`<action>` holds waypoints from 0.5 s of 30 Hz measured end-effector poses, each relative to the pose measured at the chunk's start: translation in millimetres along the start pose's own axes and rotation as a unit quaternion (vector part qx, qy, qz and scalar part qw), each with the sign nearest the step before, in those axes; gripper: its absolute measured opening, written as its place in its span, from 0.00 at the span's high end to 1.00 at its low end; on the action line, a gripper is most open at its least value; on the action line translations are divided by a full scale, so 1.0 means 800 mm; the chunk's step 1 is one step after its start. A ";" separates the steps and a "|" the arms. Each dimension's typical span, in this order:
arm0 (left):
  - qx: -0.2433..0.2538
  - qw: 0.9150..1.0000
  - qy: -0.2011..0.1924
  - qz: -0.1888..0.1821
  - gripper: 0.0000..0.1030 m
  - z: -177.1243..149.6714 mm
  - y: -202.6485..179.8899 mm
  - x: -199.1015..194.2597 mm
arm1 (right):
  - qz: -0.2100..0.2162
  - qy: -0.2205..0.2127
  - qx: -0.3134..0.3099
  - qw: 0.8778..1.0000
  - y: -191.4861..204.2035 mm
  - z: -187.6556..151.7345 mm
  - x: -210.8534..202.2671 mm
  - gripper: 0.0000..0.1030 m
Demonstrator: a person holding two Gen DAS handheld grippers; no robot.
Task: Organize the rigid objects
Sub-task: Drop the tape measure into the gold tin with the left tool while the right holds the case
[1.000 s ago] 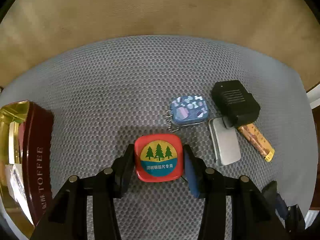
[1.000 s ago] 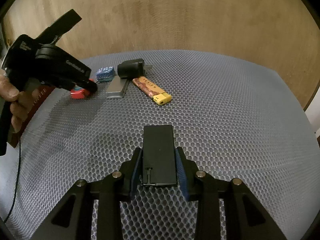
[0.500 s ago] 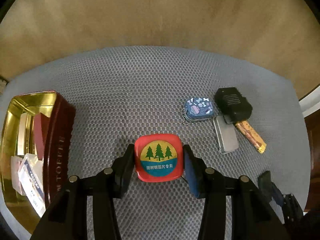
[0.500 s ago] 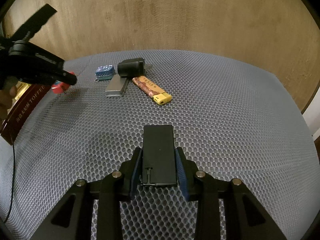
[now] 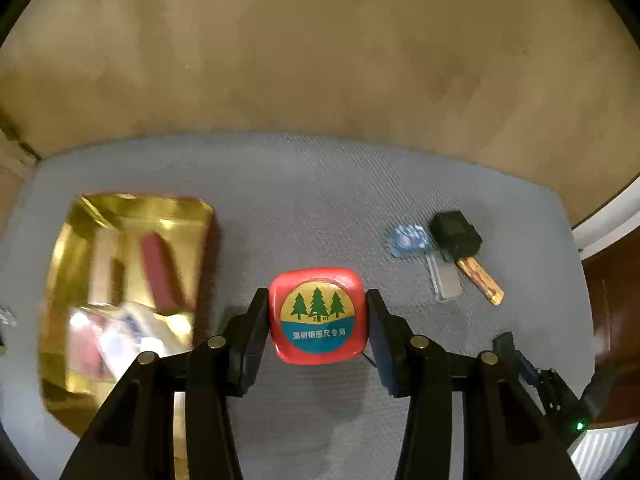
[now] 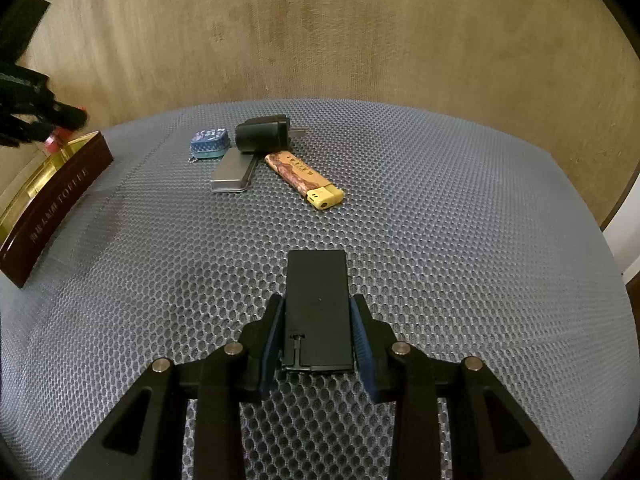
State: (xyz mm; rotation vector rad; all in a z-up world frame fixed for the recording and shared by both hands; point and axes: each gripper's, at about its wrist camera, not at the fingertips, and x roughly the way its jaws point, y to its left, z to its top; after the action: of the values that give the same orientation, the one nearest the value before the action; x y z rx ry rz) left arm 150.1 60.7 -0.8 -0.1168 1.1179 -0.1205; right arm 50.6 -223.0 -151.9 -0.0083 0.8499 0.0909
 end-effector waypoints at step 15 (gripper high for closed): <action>-0.035 0.992 -0.012 0.117 0.58 0.014 0.137 -0.004 | 0.000 0.000 0.000 1.000 0.000 0.001 0.001 0.67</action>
State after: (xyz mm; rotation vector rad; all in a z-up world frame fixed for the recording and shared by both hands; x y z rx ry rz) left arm 163.1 169.7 -9.8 -0.0498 1.1040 0.1287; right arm 51.3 -223.2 -151.9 -0.0093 0.8498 0.0907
